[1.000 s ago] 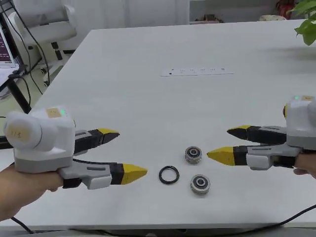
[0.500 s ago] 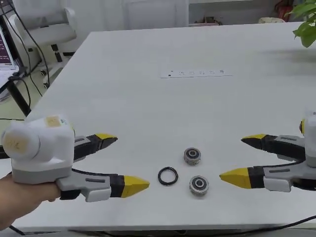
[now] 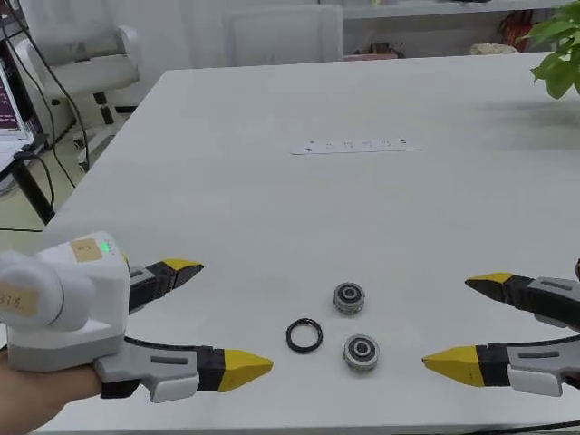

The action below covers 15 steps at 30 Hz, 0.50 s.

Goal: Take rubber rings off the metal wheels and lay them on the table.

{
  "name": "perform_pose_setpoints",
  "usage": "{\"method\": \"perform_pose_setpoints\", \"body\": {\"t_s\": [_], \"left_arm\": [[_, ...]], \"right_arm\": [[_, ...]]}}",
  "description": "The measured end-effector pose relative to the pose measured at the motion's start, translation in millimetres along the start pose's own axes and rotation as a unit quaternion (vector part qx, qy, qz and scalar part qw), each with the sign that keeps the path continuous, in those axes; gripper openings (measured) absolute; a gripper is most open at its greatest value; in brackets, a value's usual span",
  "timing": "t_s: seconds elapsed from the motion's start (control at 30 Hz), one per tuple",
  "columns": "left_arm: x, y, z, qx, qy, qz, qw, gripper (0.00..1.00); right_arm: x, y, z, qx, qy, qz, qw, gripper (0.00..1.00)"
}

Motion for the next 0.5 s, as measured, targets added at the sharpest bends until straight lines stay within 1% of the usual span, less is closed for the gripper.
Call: {"method": "perform_pose_setpoints", "body": {"t_s": [0.07,0.2,0.27,0.3,0.33,0.5], "left_arm": [[1.7,-1.1,0.8,-0.012,0.000,-0.003,0.9999,0.92],[4.6,-5.2,3.4,-0.015,0.000,-0.001,0.9999,0.93],[5.7,-6.4,3.4,-0.019,-0.005,0.001,0.9998,0.93],[6.6,-6.6,2.3,-0.029,-0.010,-0.002,0.9995,0.93],[6.9,-6.8,2.7,-0.032,-0.010,-0.003,0.9994,0.93],[7.5,-7.0,3.3,-0.028,-0.010,-0.003,0.9995,0.93]], "right_arm": [[1.9,1.2,-0.3,0.002,0.001,-0.002,1.0000,0.81],[5.5,2.9,0.6,0.002,0.005,-0.003,1.0000,0.81],[7.1,3.3,1.4,0.001,0.008,-0.002,1.0000,0.81],[8.2,3.5,2.1,-0.001,0.009,-0.001,1.0000,0.81],[9.0,3.5,2.7,-0.001,0.011,0.000,0.9999,0.81],[11.9,3.7,4.6,-0.006,0.017,0.004,0.9998,0.81]]}}
Point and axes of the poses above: the centre of the closed fingertips' face, and the gripper's own axes: x roughly backward along the fingers, z roughly to its right, y roughly out of its underside, the point moved 3 cm from there along x, roughly backward along the fingers, and after that the axes turned 15 degrees about z, right-handed, at the moved point
